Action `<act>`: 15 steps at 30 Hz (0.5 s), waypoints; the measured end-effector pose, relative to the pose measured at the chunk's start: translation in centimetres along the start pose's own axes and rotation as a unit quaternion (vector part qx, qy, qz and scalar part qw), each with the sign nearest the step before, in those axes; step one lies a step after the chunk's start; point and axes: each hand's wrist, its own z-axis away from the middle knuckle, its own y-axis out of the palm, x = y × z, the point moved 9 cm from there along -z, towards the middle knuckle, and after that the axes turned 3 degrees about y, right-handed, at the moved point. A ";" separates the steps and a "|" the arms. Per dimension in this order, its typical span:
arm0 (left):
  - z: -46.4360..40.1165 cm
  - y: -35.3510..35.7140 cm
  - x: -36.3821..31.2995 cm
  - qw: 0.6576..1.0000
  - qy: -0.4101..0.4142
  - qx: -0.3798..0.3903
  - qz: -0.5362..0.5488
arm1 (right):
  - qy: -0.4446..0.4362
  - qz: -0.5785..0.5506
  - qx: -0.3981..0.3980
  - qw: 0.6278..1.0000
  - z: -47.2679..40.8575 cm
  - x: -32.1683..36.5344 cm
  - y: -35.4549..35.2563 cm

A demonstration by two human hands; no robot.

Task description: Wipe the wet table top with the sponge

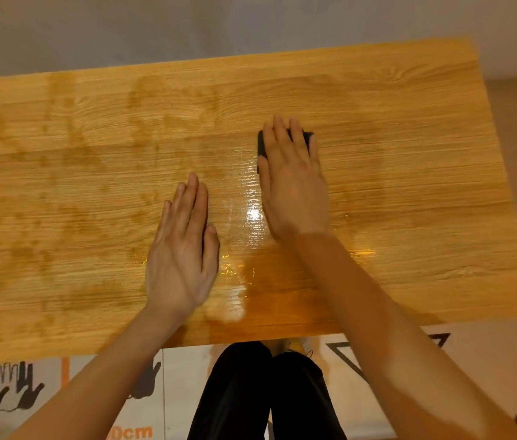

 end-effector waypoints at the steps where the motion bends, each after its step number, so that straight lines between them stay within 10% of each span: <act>1: 0.1 0.0 -0.1 1.000 0.000 0.000 -0.002 | -0.003 0.016 -0.011 1.000 1.9 0.1 -0.2; 8: -0.1 0.0 -0.1 1.000 -0.004 0.005 -0.018 | -0.104 0.035 0.045 0.993 10.5 -1.0 -0.5; 15: 0.1 0.0 -0.1 1.000 -0.012 0.007 -0.010 | 0.034 -0.030 -0.011 0.999 1.3 -4.8 -1.6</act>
